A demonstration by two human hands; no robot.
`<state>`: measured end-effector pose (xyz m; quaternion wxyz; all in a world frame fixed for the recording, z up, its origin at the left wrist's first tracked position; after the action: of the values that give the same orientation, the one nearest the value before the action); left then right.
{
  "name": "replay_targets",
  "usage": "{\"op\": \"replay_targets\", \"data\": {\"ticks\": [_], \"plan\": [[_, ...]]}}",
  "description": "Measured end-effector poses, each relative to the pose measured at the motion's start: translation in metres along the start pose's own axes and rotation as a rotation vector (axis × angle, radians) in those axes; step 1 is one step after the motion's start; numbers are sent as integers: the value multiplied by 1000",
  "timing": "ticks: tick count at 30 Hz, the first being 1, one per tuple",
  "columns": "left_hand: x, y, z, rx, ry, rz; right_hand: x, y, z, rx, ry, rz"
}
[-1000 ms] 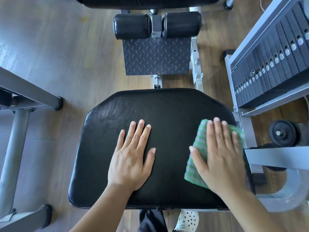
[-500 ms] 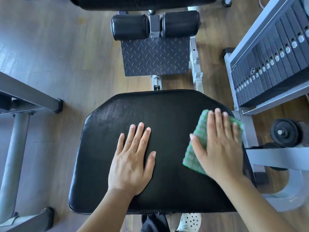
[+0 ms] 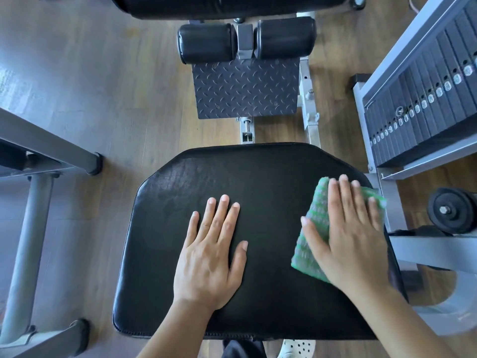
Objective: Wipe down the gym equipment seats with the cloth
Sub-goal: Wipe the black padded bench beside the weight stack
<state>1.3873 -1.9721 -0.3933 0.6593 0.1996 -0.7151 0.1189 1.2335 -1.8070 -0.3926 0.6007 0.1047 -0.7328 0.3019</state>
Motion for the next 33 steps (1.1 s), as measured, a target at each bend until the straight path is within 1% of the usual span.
{"op": "replay_targets", "data": {"ticks": [3,5,7,10,12,13,15,17,19,24,27,31,33], "plan": [[0,0,0,-3,1,1,-7,-11,45,-12,11,-2],[1,0,0,-1,4,-3,-13,-26,71,27,-9,4],[1,0,0,0,4,-5,-20,-42,80,131,-55,11],[1,0,1,-4,0,-14,-24,-55,57,347,-148,23],[1,0,0,-8,-8,-15,-22,-52,36,418,-177,28],[1,0,0,-10,-11,-12,-20,-48,31,407,-167,37],[2,0,0,-10,-15,-9,-16,-42,32,315,-121,49],[2,0,0,-9,-13,-9,-16,-41,50,219,-82,36],[1,0,0,-15,-11,-7,-19,-45,74,182,-69,24],[0,0,1,-17,2,3,-31,-78,130,199,-114,-19],[0,0,2,-17,9,7,-33,-89,139,220,-76,-4],[0,0,2,-14,-4,12,-35,-79,136,266,-56,15],[1,0,2,-10,-6,20,-32,-70,137,243,-59,11]]}}
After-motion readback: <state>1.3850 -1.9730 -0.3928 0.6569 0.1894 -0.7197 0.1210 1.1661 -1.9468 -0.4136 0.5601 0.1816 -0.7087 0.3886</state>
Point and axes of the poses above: each hand's wrist, its own z-axis towards the middle knuckle, its own x-axis out of the back of the hand, y = z × x, the point moved 3 cm from there along z, towards the middle knuckle, and after that the axes turned 13 degrees about z, right-handed, at the moved point
